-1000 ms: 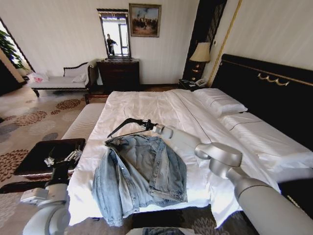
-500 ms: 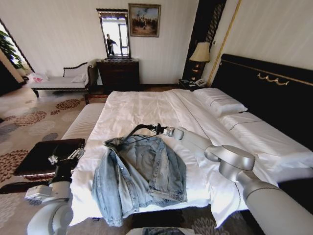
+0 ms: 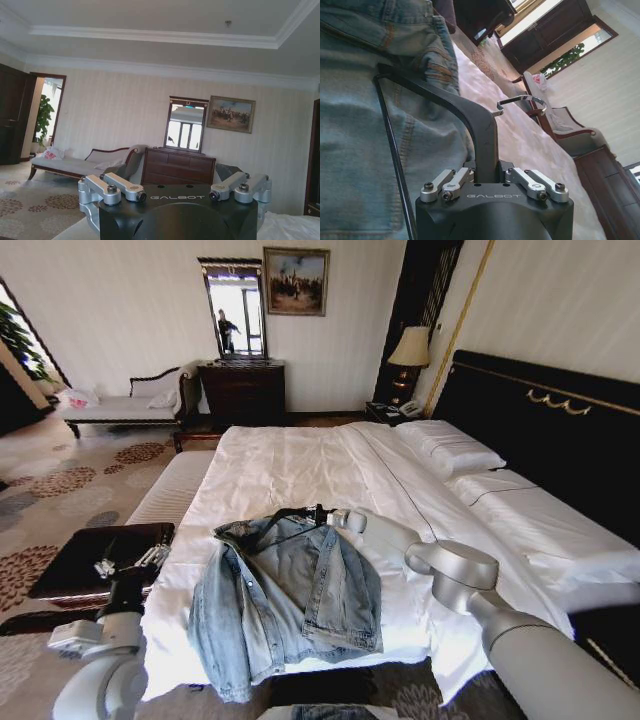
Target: Pick up the clothes from the bed and hang them on the clothes hanger.
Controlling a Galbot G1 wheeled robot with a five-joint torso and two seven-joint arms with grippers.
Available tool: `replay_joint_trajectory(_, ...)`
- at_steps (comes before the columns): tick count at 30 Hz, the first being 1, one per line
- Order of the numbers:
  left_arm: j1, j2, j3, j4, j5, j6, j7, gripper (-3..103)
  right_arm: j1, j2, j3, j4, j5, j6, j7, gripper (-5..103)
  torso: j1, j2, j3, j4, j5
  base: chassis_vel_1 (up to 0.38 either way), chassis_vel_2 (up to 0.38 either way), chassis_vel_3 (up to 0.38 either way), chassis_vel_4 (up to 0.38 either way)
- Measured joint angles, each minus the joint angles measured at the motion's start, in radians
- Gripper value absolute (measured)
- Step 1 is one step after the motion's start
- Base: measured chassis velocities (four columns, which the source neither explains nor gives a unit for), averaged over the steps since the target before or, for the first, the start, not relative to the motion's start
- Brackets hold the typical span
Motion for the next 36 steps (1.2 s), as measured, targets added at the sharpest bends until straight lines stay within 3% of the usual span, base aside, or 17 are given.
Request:
replay_joint_trajectory(27,-0.010,0.015,-0.017,0.035,-0.023,-0.013,0.001,100,-0.036,0.149,-0.097,-0.067,0.200,-0.072,0.046,22,0.000,0.000,0.000,0.0000,-0.0001,0.000,0.000,0.000,0.000)
replay_joint_trajectory(36,-0.012,0.021,-0.025,0.051,-0.037,-0.023,0.003,100,-0.050,0.242,-0.105,-0.152,0.238,-0.078,0.043,22,0.000,0.000,0.000,0.0000,-0.0001,0.000,0.000,0.000,0.000)
